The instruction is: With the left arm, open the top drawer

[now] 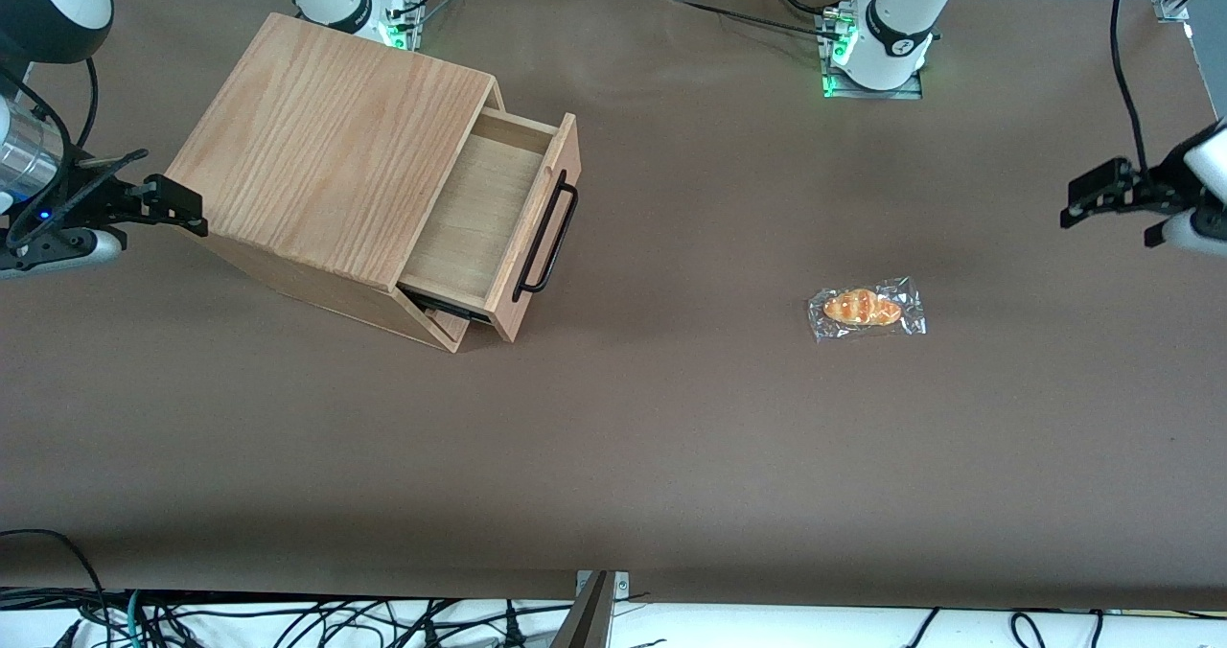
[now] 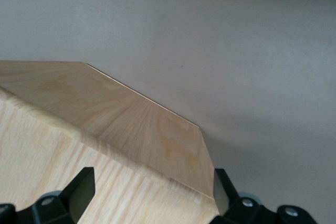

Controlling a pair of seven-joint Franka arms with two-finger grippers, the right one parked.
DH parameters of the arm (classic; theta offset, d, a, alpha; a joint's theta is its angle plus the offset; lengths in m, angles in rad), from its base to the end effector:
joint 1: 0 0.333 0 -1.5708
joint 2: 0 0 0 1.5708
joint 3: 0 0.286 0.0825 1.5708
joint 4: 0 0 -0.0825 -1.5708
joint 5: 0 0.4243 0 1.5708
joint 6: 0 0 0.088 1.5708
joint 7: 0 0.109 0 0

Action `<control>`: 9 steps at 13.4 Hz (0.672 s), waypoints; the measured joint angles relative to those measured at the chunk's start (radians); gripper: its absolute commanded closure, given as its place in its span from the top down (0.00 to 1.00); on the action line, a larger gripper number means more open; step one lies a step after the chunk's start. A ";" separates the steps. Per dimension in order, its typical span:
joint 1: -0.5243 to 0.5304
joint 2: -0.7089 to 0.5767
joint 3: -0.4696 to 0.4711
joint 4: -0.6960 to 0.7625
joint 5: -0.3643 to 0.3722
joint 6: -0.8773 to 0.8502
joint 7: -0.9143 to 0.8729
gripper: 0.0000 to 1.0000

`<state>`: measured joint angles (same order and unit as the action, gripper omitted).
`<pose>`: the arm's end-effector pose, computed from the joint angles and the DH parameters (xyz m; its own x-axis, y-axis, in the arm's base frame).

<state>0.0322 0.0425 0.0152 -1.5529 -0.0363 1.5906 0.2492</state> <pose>0.6078 0.0248 0.5779 0.9799 -0.1996 0.0041 -0.1996 -0.9792 0.0357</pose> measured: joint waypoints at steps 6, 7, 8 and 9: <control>-0.020 -0.044 -0.019 -0.033 0.000 -0.021 0.000 1.00; -0.020 -0.044 -0.019 -0.039 0.000 -0.020 0.000 1.00; -0.020 -0.044 -0.019 -0.041 0.000 -0.020 0.000 1.00; -0.020 -0.044 -0.019 -0.043 0.000 -0.020 0.000 1.00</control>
<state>0.0126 -0.0010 -0.0034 -1.5956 -0.0363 1.5706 0.2493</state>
